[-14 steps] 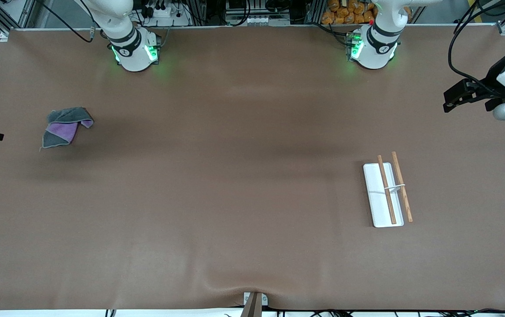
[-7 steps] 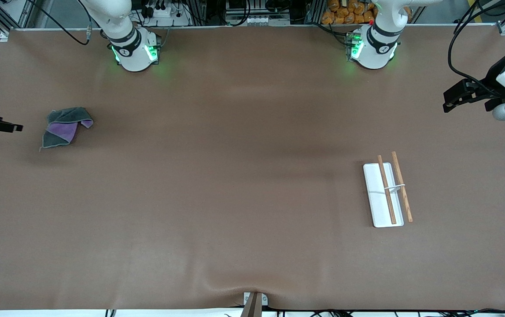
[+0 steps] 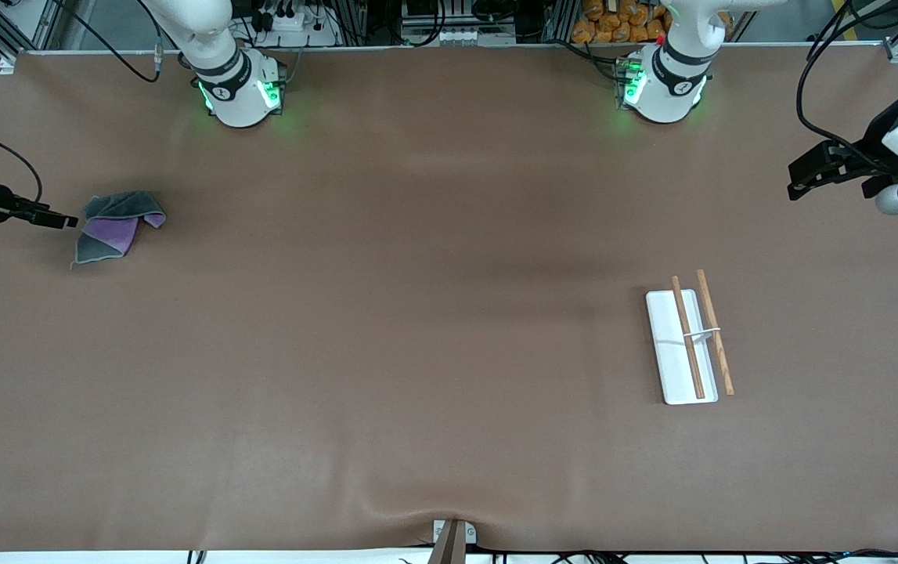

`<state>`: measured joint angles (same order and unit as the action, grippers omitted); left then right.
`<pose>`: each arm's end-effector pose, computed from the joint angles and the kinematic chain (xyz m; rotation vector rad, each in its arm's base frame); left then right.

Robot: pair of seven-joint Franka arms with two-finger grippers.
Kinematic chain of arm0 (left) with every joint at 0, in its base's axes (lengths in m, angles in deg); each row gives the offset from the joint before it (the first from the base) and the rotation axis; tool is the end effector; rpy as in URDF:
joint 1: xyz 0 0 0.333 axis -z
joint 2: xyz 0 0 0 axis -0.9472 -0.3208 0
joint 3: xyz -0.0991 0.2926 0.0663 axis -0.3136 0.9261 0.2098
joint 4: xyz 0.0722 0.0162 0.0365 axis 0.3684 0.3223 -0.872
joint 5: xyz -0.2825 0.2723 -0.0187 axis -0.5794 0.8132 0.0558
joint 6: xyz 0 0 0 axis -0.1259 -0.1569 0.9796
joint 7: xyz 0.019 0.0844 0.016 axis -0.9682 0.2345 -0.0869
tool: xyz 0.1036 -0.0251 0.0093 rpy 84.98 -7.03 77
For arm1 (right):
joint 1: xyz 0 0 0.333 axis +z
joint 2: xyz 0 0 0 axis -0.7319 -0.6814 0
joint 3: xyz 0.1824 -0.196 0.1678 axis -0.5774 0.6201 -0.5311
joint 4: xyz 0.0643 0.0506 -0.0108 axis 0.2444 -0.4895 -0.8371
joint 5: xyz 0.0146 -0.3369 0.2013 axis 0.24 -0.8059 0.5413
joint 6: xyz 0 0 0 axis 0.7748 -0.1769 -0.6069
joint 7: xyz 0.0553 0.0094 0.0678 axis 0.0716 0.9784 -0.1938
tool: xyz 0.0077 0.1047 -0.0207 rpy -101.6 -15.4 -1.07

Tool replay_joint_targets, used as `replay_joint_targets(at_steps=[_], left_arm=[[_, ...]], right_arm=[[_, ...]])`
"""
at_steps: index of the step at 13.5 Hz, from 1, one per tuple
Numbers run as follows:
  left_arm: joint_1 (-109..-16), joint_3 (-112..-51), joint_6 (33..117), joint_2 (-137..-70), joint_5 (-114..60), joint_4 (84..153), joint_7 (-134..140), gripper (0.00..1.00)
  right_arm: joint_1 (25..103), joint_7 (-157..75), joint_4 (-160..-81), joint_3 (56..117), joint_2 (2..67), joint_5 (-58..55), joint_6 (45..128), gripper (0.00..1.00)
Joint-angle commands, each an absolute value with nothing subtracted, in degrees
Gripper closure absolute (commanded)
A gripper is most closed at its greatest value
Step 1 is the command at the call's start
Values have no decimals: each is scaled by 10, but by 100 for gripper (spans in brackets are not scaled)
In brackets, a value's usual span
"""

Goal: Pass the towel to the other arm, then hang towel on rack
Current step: 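Reach the right gripper to the grey towel and grasp its corner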

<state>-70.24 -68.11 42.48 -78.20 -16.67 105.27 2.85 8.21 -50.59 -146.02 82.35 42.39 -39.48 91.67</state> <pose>0.5433 -0.0549 0.6419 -3.1138 -0.0092 0.0659 0.4015 -0.3393 0.2482 -2.9058 0.6405 0.4533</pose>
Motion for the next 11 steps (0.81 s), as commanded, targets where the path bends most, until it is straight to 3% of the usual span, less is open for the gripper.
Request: replay_joint_targets(at_steps=[1, 4, 7, 11], left_arm=[[-707, -684, 422, -782, -168, 1051, 24, 0], [-708, -684, 422, -782, -168, 1051, 24, 0], [-708, -683, 422, -781, -168, 1049, 24, 0], [-708, -683, 422, -780, -168, 1048, 24, 0]], right_arm=[[65, -515, -1517, 813, 434, -385, 985, 16], [62, -513, -1518, 813, 433, -385, 986, 20], [58, -513, -1517, 813, 418, -385, 999, 32], [51, -513, -1516, 812, 400, -385, 1003, 36]])
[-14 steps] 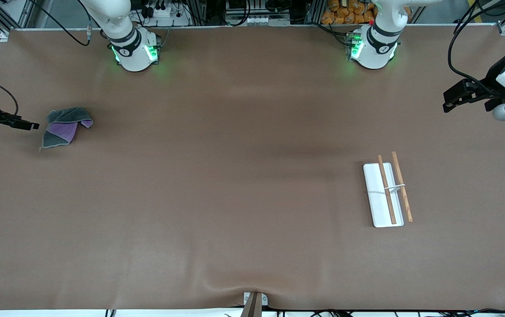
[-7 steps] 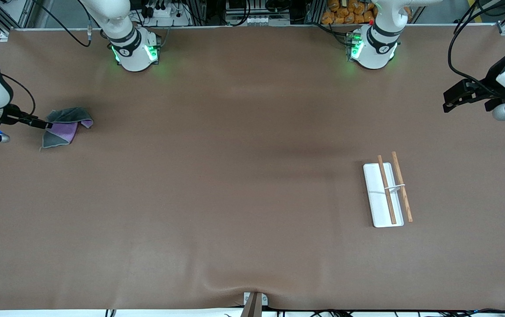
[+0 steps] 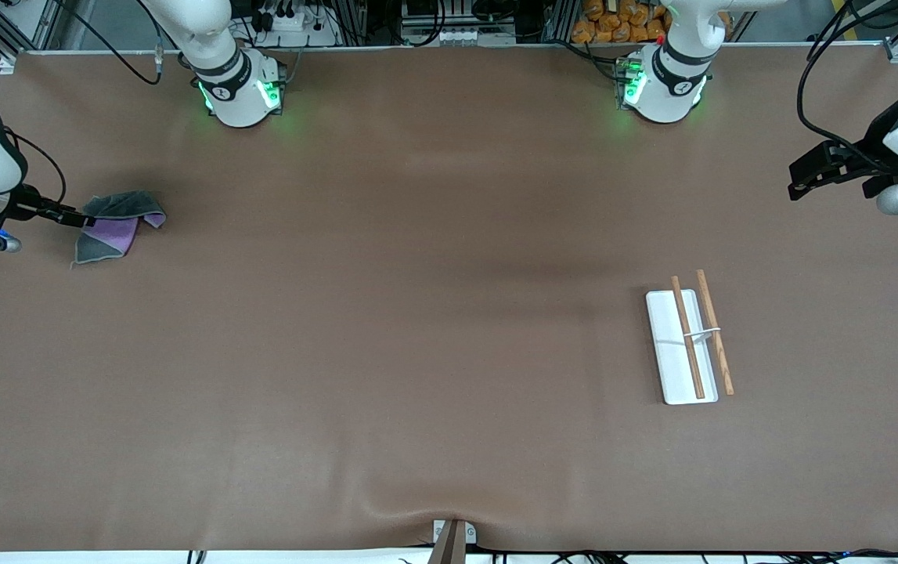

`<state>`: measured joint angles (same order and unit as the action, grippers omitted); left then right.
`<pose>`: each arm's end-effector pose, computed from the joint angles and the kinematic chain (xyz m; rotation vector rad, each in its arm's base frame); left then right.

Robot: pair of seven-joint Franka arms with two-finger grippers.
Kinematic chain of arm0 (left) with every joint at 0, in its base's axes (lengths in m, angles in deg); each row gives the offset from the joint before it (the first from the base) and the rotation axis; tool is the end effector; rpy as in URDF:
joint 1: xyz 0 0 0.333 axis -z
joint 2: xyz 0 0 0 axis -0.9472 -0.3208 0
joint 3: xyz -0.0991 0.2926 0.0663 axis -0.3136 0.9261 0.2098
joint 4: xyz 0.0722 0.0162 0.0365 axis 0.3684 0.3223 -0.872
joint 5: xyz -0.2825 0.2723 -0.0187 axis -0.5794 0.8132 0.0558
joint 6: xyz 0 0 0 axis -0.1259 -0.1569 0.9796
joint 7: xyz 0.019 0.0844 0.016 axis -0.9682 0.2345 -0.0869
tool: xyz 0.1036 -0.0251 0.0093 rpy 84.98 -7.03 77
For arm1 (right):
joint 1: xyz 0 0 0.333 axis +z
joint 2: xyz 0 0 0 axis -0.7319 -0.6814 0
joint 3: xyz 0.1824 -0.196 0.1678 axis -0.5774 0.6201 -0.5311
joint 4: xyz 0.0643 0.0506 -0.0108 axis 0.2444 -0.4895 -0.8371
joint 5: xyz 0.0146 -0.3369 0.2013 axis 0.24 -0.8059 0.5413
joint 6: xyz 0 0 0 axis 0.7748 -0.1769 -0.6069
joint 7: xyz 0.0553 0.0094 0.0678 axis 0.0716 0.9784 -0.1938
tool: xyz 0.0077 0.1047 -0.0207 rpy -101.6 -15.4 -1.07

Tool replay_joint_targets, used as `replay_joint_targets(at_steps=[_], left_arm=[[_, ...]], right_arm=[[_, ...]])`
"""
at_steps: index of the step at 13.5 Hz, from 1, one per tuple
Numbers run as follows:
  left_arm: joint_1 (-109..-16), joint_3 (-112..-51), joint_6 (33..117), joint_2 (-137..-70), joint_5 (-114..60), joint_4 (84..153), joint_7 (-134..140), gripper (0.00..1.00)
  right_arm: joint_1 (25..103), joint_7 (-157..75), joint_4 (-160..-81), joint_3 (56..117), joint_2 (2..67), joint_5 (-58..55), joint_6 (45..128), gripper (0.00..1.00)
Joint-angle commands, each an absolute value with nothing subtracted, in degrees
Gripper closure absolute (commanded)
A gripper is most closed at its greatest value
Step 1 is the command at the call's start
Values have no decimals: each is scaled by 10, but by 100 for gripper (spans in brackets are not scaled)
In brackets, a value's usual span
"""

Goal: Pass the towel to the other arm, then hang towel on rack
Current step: 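Reach the right gripper to the grey towel and grasp its corner, then lift the grey towel with the right gripper toward the table middle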

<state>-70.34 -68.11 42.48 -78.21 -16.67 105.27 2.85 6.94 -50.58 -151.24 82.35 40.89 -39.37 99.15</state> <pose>0.5434 -0.0539 0.6418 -3.1138 -0.0119 0.0662 0.3783 -0.3342 0.2095 -2.9024 0.6732 0.4320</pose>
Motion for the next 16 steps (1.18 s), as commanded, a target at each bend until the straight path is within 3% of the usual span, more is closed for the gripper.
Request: replay_joint_targets(at_steps=[1, 4, 6, 8, 13, 16], left_arm=[[-708, -683, 422, -780, -169, 1048, 24, 0], [-708, -683, 422, -778, -169, 1048, 23, 0], [-709, -682, 422, -776, -169, 1048, 23, 0], [-709, -682, 421, -775, -169, 1048, 23, 0], [-709, -682, 421, -776, -171, 1048, 23, 0], [-709, -682, 422, -775, -172, 1048, 23, 0]], right_arm=[[51, -513, -1517, 812, 399, -385, 1007, 36], [52, -512, -1517, 812, 395, -385, 1012, 58], [52, -511, -1517, 812, 394, -382, 1012, 81], [53, -511, -1517, 812, 393, -372, 1012, 91], [56, -510, -1516, 811, 384, -371, 1013, 100], [72, -508, -1506, 807, 401, -350, 974, 100]])
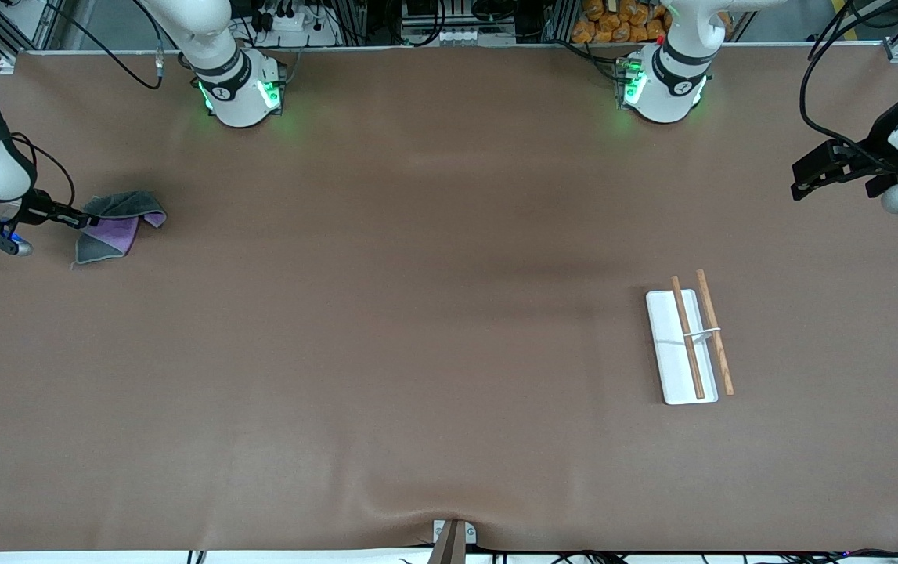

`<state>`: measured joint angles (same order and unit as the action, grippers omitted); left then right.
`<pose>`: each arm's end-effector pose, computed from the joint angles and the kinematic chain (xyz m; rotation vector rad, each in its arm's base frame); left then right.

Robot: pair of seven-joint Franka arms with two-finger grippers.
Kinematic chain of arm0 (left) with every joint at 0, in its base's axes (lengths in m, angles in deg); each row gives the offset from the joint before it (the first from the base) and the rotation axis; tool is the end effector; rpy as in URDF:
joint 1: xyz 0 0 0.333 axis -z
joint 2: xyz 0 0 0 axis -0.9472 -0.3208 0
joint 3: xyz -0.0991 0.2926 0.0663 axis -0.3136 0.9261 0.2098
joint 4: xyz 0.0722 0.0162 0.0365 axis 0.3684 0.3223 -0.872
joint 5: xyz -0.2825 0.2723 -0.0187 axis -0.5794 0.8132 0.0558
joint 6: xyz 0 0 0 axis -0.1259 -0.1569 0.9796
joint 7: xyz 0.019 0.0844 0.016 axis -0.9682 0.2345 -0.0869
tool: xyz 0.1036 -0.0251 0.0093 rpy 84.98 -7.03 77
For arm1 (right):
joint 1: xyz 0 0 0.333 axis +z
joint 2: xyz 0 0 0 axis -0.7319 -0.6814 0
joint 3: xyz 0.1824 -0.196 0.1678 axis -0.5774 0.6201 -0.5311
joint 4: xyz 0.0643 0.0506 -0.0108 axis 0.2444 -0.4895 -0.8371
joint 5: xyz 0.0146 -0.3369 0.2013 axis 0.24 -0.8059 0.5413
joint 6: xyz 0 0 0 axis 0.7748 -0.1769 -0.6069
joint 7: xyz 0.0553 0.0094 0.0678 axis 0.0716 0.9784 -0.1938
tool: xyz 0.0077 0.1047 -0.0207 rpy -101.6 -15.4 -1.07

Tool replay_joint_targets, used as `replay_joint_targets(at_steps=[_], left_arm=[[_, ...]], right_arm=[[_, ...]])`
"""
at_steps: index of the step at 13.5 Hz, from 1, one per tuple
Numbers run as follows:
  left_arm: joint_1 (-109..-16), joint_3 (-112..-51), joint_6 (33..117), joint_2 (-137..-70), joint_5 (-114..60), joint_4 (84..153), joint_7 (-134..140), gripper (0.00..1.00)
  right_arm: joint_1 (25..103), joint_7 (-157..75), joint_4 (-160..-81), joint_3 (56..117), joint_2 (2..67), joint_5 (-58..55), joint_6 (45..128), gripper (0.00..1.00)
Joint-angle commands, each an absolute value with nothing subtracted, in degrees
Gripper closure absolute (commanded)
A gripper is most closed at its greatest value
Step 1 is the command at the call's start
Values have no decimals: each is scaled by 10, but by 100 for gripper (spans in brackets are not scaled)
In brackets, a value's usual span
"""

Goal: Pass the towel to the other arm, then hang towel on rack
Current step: 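Lift the grey towel with the right gripper toward the table middle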

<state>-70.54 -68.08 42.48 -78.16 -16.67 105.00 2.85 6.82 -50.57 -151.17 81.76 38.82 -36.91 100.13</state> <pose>0.5434 -0.0517 0.6445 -3.1145 -0.0183 0.0577 0.3804 -0.3287 0.1925 -2.8602 0.6999 0.4298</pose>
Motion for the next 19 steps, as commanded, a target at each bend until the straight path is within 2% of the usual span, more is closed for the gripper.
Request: replay_joint_targets(at_steps=[1, 4, 10, 13, 17, 19], left_arm=[[-710, -682, 422, -775, -172, 1048, 23, 0], [-710, -682, 422, -775, -172, 1049, 23, 0], [-710, -682, 422, -775, -172, 1049, 23, 0], [-710, -682, 422, -775, -172, 1050, 23, 0], [-710, -682, 422, -775, -172, 1051, 23, 0], [-710, -682, 422, -775, -172, 1051, 23, 0]], right_arm=[[84, -494, -1489, 807, 412, -332, 930, 100], [131, -419, -1414, 807, 431, -323, 776, 100], [275, -255, -1315, 807, 465, -263, 593, 100], [351, -122, -1274, 807, 468, -195, 562, 100], [449, 36, -1235, 808, 463, -85, 571, 100], [513, 141, -1207, 807, 461, -57, 600, 100]])
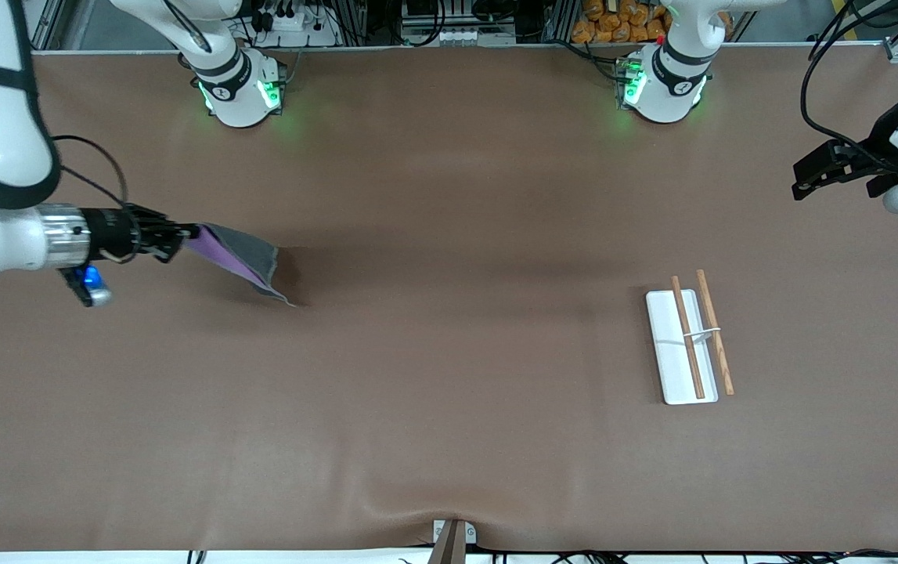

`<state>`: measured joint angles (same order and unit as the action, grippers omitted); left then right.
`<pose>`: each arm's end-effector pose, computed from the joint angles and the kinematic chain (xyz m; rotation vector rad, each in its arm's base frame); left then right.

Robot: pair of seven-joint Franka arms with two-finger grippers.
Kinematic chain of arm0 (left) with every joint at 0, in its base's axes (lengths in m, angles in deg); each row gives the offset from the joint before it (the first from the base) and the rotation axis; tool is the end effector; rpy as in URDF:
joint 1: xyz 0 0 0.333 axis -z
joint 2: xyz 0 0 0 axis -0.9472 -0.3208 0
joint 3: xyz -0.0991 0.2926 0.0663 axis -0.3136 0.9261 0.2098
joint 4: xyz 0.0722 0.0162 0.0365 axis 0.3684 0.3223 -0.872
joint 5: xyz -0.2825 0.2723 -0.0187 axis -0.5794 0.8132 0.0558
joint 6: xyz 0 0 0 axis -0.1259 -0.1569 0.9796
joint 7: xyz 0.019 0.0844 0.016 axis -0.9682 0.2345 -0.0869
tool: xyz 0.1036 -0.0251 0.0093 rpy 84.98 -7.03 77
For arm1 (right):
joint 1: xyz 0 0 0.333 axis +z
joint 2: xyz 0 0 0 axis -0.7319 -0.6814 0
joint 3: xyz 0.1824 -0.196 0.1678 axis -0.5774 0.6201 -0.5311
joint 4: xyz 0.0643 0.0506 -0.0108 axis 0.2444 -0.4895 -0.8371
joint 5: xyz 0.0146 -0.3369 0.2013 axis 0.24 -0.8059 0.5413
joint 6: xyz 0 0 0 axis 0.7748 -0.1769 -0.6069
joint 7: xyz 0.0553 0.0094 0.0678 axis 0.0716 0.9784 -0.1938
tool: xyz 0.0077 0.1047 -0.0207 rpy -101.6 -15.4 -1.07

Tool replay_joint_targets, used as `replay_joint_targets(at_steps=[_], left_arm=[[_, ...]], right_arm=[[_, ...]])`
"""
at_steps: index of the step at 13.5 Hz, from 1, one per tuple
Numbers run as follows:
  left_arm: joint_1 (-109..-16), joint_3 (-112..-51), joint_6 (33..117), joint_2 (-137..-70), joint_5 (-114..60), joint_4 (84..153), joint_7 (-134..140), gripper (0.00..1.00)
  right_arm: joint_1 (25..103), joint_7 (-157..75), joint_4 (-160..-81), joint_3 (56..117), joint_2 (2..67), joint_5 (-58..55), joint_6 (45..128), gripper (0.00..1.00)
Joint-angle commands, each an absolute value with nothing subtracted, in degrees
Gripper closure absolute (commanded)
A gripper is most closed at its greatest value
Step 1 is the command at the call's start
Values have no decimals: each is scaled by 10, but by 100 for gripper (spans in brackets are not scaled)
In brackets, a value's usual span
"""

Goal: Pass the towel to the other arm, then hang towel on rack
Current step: 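Lift the grey towel with the right gripper toward the table middle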

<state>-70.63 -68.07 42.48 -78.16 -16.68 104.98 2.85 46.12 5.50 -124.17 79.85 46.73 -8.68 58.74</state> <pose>0.5435 -0.0508 0.6446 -3.1148 -0.0210 0.0572 0.5664 0.0573 0.4310 -2.4721 1.0702 0.8305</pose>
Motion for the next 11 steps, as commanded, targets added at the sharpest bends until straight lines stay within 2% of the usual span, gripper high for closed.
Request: replay_joint_targets(at_steps=[1, 6, 11], left_arm=[[-710, -682, 422, -775, -172, 1051, 23, 0], [-710, -682, 421, -773, -172, 1051, 23, 0], [-714, -682, 419, -771, -172, 1055, 23, 0]], right_arm=[[546, 189, -1201, 807, 461, -32, 631, 100], [682, 363, -1171, 808, 448, 55, 795, 100], [780, 470, -1143, 808, 424, 108, 955, 100]])
